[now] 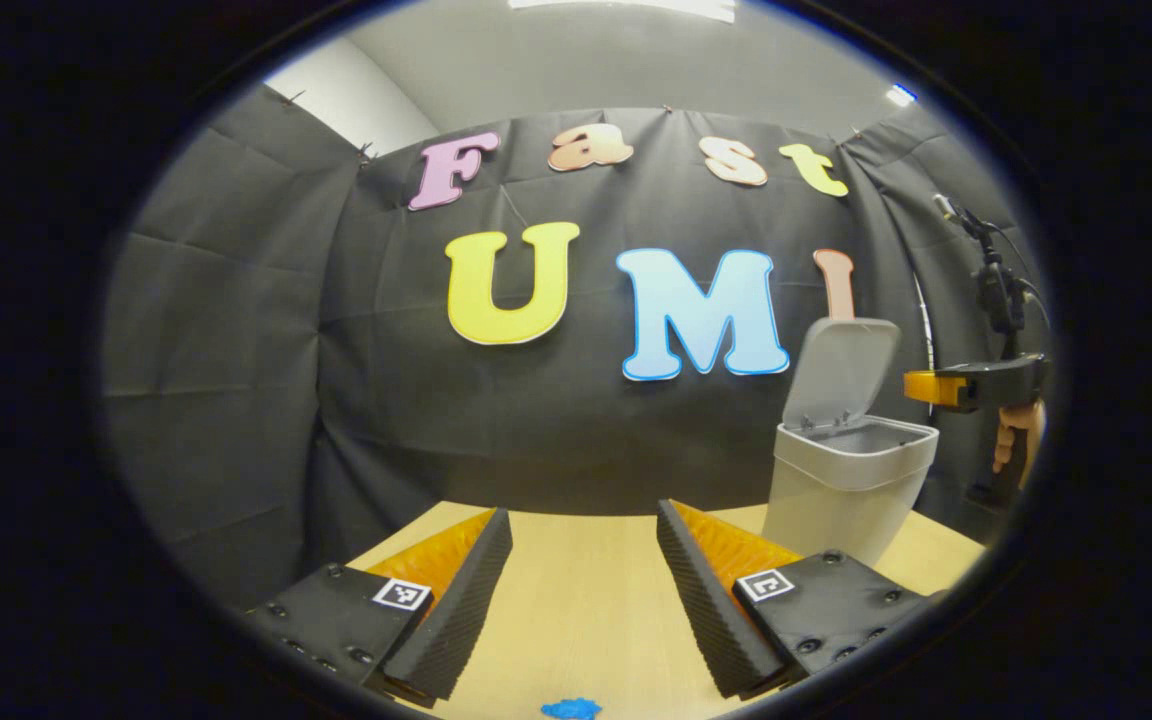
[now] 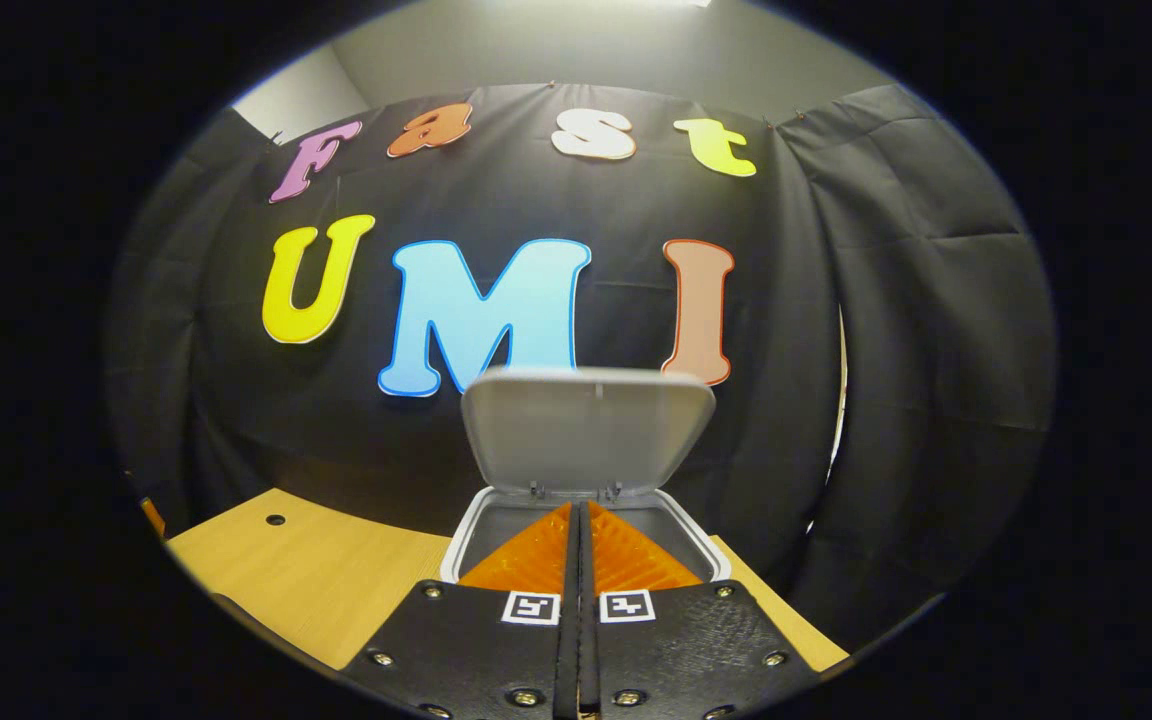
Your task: Press the lid of the desktop garbage bin to open it, pick up the crumpled paper on the desktop and throw it into the bin, then pick up the pop can on the desktop and drop it into the bin, and finally close the garbage bin lid.
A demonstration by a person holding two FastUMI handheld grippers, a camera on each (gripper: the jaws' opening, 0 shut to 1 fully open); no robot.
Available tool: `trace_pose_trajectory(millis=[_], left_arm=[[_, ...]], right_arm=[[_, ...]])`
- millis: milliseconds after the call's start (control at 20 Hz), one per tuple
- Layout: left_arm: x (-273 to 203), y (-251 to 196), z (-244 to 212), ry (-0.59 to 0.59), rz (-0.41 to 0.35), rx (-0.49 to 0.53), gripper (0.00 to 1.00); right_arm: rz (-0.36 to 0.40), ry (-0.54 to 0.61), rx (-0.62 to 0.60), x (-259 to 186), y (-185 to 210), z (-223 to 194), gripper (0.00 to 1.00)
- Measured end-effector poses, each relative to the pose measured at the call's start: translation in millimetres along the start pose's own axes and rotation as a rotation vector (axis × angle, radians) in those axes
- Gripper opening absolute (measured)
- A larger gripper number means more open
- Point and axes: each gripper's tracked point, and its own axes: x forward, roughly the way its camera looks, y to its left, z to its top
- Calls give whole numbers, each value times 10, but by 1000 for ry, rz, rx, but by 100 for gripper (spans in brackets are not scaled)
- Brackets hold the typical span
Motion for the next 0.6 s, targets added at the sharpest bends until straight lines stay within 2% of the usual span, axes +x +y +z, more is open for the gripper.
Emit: trace_pose_trajectory(millis=[100, 150, 200, 250, 300, 350, 400, 550, 600], left_arm=[[-24, -10, -13, -1, -5, 6, 95], [-33, -20, -8, -2, -8, 7, 100], [-36, -28, -9, -2, -11, 8, 95], [-40, -35, -14, -2, -13, 8, 95], [-43, -39, -13, -4, -15, 7, 100], [-50, -37, -14, -5, -17, 8, 100], [-54, -37, -16, -4, -17, 10, 95], [-68, -23, -74, 7, -17, 15, 95], [-79, -13, -107, 13, -16, 16, 100]], right_arm=[[7, -4, -19, -59, 48, -3, 0], [16, -4, -23, -94, 96, -16, 0], [26, -3, -25, -138, 144, -25, 0], [33, -1, -31, -153, 175, -43, 0], [37, 2, -36, -194, 203, -60, 0], [45, 6, -38, -217, 235, -88, 0], [53, 10, -36, -255, 265, -106, 0], [75, 15, -33, -358, 348, -164, 0], [76, 14, -36, -389, 359, -179, 0]])
